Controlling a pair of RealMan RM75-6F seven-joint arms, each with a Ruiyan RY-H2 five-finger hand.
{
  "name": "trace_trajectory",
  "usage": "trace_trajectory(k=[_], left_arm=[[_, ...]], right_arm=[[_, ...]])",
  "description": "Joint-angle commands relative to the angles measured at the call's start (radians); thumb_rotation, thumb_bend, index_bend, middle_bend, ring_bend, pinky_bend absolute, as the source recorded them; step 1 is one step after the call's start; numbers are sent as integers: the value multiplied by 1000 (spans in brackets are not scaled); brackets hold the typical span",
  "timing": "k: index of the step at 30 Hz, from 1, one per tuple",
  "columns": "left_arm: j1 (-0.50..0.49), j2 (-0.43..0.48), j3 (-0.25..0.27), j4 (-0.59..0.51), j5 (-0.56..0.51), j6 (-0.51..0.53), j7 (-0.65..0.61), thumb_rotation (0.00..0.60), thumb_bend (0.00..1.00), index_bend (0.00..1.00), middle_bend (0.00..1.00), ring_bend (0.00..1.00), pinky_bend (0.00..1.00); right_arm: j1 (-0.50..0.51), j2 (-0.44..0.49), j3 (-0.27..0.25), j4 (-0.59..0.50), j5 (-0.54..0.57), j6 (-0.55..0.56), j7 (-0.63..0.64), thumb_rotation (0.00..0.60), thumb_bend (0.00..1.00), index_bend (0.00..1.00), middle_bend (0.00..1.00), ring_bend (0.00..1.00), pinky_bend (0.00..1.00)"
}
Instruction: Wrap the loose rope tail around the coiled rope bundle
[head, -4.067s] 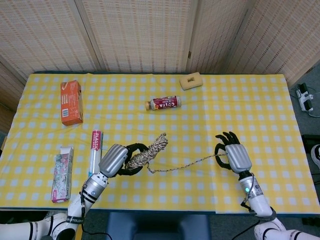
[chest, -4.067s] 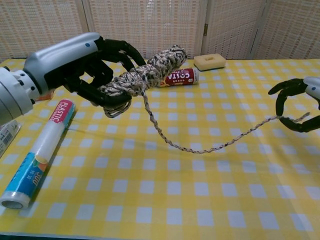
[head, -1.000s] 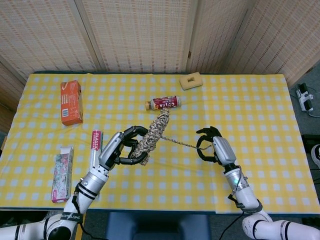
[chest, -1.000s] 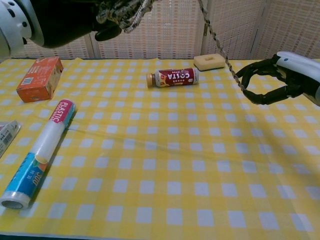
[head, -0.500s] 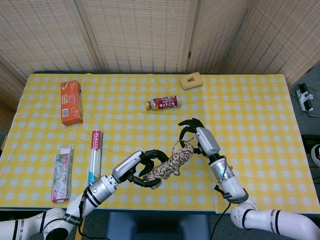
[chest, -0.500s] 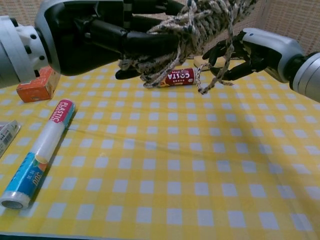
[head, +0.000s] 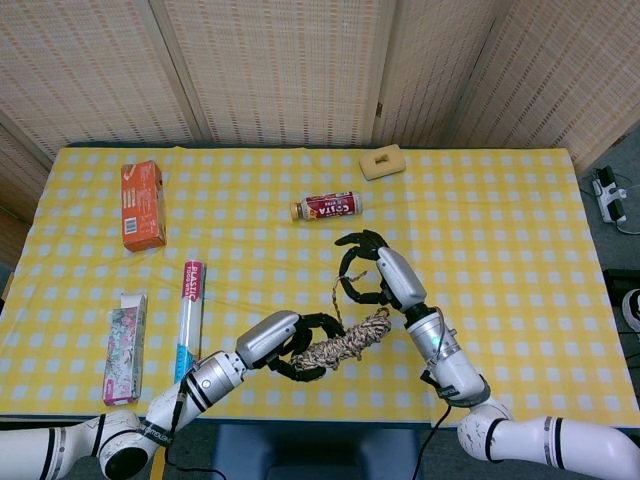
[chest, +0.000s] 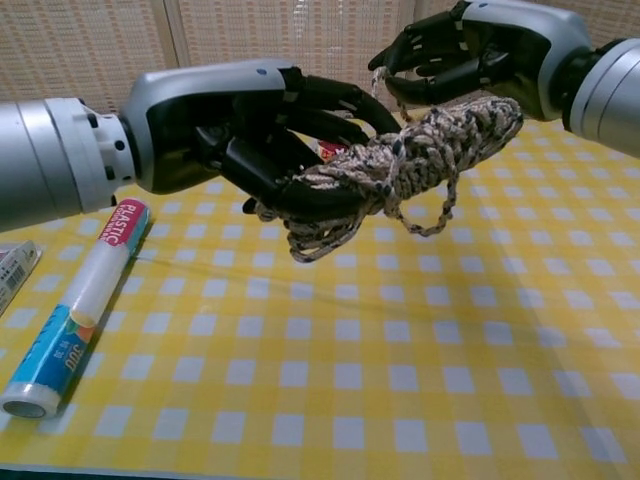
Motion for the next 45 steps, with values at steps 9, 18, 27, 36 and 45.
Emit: trace_trajectory(k=[9,18,27,36,45], left_arm=[[-34,-38,17,29,-200,65,250,600,751,766,772,781,855],[-61,-106,1,10,-416,169,431,600,750,767,772,784,855],[-65,-171,-79,26,-623,233,405,600,751,769,772,795,855],[-36,-167,-144,33,-714,232,311,600,750,769,772,796,855],[21,-125,-200,10,-688,216,185,600,750,769,773,796,855]], right_arm=[[-7,39,-10,-62,-43,28,0,600,455,652,274,145,29],[7,3,-39,-96,-76,106,-134,600,456,652,293,162,29],[4,-65,-87,-99,-148,208,-288,600,456,661,344,211,29],[-17,-132,-144,-56,-252,293,-376,600,455,665,374,245,29],[-66,-143,-184,-13,-296,344,-361,600,455,666,374,248,29]])
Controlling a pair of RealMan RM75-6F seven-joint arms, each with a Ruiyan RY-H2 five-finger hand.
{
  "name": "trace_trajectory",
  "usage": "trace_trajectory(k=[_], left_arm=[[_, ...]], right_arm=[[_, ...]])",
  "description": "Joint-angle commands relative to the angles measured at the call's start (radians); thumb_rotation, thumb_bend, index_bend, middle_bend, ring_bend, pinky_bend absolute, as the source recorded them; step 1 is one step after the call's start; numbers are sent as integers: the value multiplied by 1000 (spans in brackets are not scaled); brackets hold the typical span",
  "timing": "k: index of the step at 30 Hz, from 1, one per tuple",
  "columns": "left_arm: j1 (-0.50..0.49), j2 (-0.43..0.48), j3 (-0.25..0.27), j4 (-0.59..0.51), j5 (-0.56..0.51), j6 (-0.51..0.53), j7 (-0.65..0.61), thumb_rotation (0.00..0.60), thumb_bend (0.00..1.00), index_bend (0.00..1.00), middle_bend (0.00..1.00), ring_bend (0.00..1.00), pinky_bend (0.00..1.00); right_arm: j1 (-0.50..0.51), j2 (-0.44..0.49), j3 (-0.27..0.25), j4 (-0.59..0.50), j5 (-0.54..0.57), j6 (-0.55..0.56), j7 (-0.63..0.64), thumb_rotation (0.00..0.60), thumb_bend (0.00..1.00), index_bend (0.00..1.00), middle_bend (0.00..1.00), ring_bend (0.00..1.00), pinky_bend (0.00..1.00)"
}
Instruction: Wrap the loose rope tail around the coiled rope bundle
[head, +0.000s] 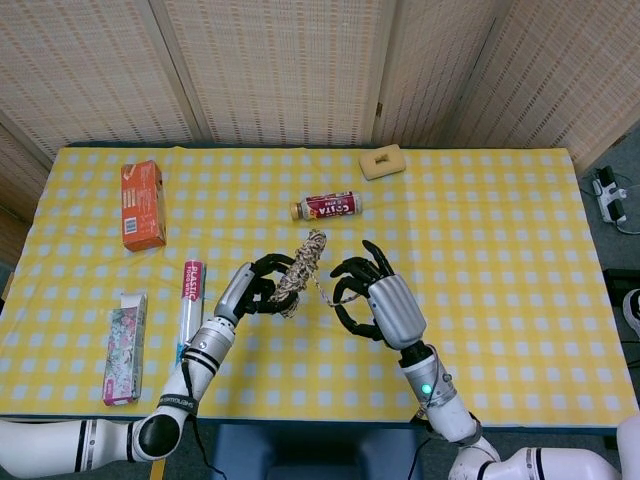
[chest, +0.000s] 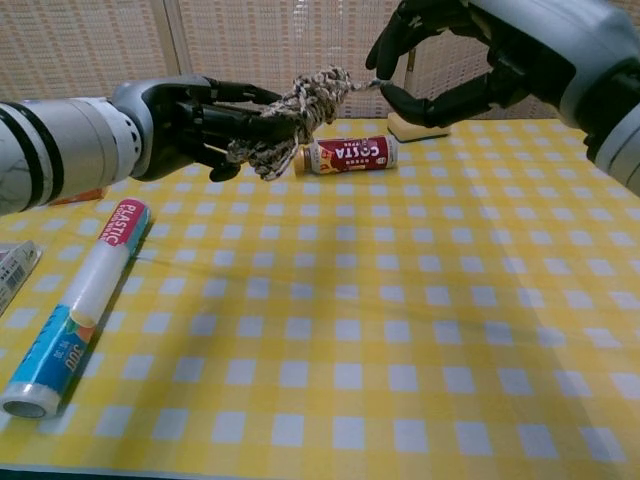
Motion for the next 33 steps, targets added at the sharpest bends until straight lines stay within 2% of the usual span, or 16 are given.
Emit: trace_trajectory(k=[1,12,20,23,26,29,31,33], left_arm=[[23,22,-17,-15,27,-10,-37,600,750,769,773,796,855],[82,94,-50,-92,127,-30,-147,600,750,769,773,795,855],[103,131,-52,-131,186,-53,-203,600,750,769,773,794,855],[104,135,-48,-137,200,-55,-212,600,749,769,773,793,855],[100,132,-41,-134,204,-57,-216,600,749,769,773,792,855],[96,130,-38,-131,205,-58,-221,600,750,768,773,792,855],[94,130,-37,-129,206,-59,-225,600,750,768,773,791,855],[95,132,-37,-129,208,-58,-232,600,750,768,773,791,855]], right_arm=[[-11,-2,-6,15,0,3,13,600,455,666,374,248,29],[-36,-14,-3,94,35,-17,78,600,455,666,374,248,29],[-37,-28,18,143,66,-43,113,600,455,659,369,248,29],[-37,-27,16,147,56,-49,122,600,455,526,329,230,25],[-40,-21,12,143,44,-52,140,600,455,253,257,195,16],[-45,-15,9,139,32,-51,153,600,456,45,161,149,3],[-49,-8,7,134,23,-48,166,600,456,1,105,122,0],[-55,0,7,128,11,-40,180,600,455,0,57,95,0]])
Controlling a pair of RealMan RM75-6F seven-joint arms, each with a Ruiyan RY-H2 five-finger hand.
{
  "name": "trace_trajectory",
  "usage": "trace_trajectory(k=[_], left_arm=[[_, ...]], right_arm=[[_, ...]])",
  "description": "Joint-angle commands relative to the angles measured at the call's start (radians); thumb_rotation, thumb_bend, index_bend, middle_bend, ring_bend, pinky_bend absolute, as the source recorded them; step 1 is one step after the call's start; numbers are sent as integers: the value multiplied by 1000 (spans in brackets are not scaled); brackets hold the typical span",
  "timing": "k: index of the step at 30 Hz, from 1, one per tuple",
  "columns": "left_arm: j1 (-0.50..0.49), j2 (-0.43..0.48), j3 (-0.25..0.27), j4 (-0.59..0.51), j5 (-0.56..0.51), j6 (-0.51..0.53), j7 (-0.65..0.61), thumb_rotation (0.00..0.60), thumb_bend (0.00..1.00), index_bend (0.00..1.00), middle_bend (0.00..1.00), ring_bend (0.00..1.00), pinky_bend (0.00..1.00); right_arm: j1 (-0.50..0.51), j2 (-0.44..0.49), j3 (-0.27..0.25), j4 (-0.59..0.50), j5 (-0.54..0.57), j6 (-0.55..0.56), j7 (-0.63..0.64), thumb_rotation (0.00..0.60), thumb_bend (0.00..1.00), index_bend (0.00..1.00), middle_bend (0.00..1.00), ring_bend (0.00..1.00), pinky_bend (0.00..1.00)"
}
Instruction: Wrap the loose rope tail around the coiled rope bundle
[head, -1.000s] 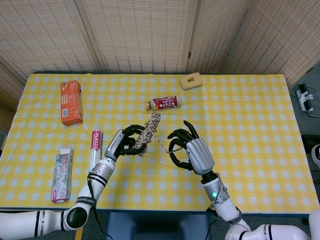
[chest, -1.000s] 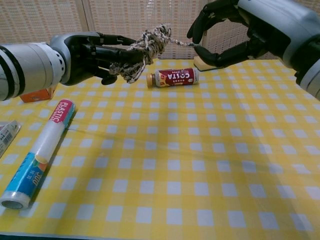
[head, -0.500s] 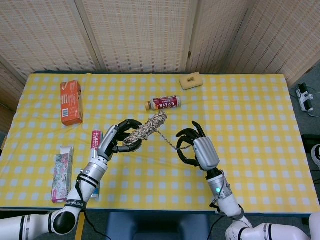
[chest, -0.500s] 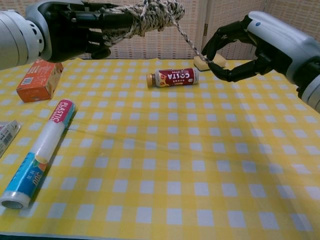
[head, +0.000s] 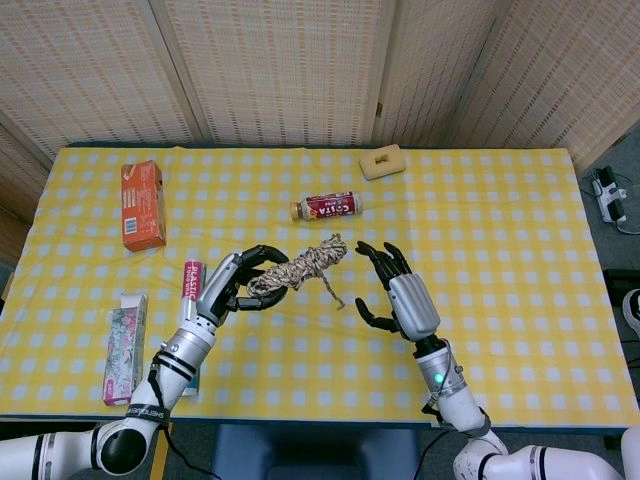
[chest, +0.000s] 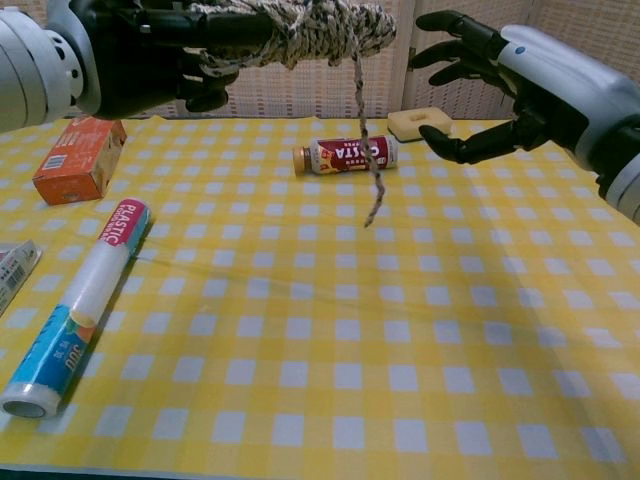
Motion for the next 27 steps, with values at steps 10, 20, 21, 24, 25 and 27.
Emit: trace_trajectory(k=[10,20,21,24,25,27], left_arm=[[28,35,3,-1,41,-12,-67,600,750,769,773,791,855],[46,47,15,31,90,-27,-130,600,750,769,773,790,855],[47,48,16,34,96,-29,-136,600,750,769,773,791,855],[48,47,19,39,106,-32,-150,600,750,769,773,791,855],[48,47,20,40,109,-32,-153,600,751,769,773,791,855],[48,45,24,43,116,-34,-159,600,751,769,773,791,855]], right_arm=[[-99,180,-44,-53,-79,102,-51,600,456,0,0,53,0],[-253,404,-132,-80,-46,171,-93,600,455,0,0,22,0],[-268,421,-144,-75,-44,171,-80,600,456,0,0,20,0],[-303,449,-168,-51,-41,175,-42,600,456,0,0,2,0],[-313,454,-174,-44,-43,178,-30,600,456,0,0,0,0],[-333,468,-190,-32,-48,178,2,600,455,0,0,0,0]])
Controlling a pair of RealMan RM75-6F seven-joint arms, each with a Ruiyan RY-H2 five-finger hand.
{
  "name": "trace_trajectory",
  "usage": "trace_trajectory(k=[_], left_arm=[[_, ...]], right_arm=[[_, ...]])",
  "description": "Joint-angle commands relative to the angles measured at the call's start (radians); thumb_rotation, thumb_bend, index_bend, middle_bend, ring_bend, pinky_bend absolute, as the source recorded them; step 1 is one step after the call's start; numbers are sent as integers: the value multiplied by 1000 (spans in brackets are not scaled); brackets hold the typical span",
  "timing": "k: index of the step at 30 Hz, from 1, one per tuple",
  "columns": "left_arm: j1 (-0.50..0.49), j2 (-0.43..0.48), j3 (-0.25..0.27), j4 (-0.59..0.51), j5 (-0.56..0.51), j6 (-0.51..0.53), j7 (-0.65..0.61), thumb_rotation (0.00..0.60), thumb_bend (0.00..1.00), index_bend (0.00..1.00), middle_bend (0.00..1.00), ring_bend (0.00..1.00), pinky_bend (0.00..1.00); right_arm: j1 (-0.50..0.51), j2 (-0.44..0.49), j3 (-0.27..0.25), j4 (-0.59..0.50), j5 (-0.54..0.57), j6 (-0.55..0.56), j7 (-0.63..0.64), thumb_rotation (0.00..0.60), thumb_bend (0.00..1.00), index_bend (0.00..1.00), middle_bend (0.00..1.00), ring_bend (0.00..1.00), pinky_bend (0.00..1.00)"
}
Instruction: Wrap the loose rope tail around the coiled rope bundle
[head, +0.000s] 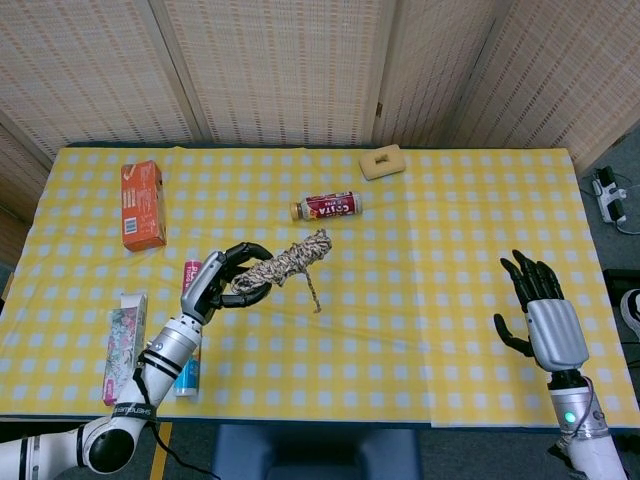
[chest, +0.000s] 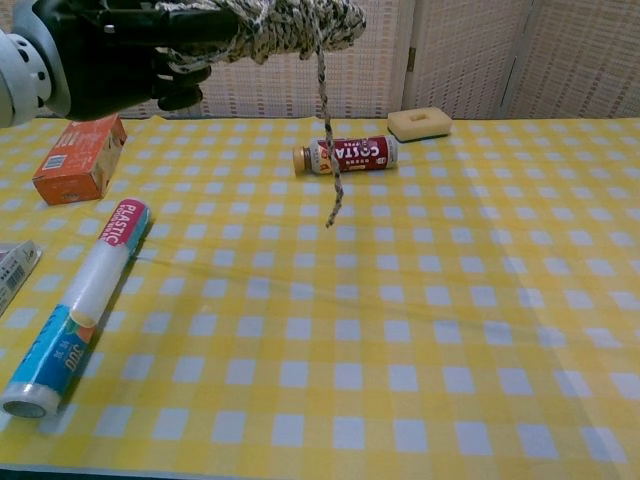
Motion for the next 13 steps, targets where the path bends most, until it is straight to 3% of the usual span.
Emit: trace_trajectory(k=[1,13], left_arm=[[-1,-3,5,3,6,-2,-6,600,751,769,773,791,855],[2,-12,18,13,27,12,-22,600,750,769,773,790,855]], right_arm=[[-37,27,-30,24,-7,5,54,600,455,0,0,0,0],[-112,38,-70,131,-66,25,198,600,455,0,0,0,0]])
